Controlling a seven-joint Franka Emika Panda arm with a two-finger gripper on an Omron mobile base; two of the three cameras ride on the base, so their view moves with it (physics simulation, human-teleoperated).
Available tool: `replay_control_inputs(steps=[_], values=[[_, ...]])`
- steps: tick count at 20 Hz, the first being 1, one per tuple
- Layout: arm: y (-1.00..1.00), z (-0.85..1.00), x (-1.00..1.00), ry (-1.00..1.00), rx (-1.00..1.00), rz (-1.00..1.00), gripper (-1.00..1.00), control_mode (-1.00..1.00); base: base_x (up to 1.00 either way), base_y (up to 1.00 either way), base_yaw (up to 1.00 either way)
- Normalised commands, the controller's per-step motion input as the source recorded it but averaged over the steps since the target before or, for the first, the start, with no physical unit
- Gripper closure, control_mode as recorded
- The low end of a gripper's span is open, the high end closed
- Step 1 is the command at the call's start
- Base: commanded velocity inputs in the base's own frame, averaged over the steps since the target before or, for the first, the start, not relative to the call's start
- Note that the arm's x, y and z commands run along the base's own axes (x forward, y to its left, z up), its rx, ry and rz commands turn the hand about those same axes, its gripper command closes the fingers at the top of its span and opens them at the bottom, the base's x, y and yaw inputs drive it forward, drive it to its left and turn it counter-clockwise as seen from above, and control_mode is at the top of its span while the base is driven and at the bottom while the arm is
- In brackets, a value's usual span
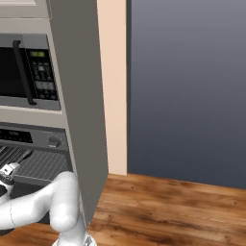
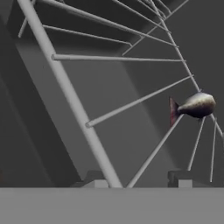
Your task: Take the fish from the oven and place it on the plate on the counter.
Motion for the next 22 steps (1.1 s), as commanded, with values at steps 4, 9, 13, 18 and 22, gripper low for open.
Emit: replay_control_inputs(steps=[4,9,13,18,22], values=[[-0.18,-1.0,-1.0,0.0,0.0,-0.08,1.0,-1.0,0.0,0.0,0.0],[-0.18,-1.0,-1.0,0.0,0.0,-0.07,1.0,-1.0,0.0,0.0,0.0],[-0.15,-1.0,-1.0,0.0,0.0,-0.06,1.0,-1.0,0.0,0.0,0.0],[-0.13,-1.0,-1.0,0.0,0.0,-0.05,1.0,-1.0,0.0,0.0,0.0],[-0.15,-1.0,-1.0,0.0,0.0,-0.03,1.0,-1.0,0.0,0.0,0.0]])
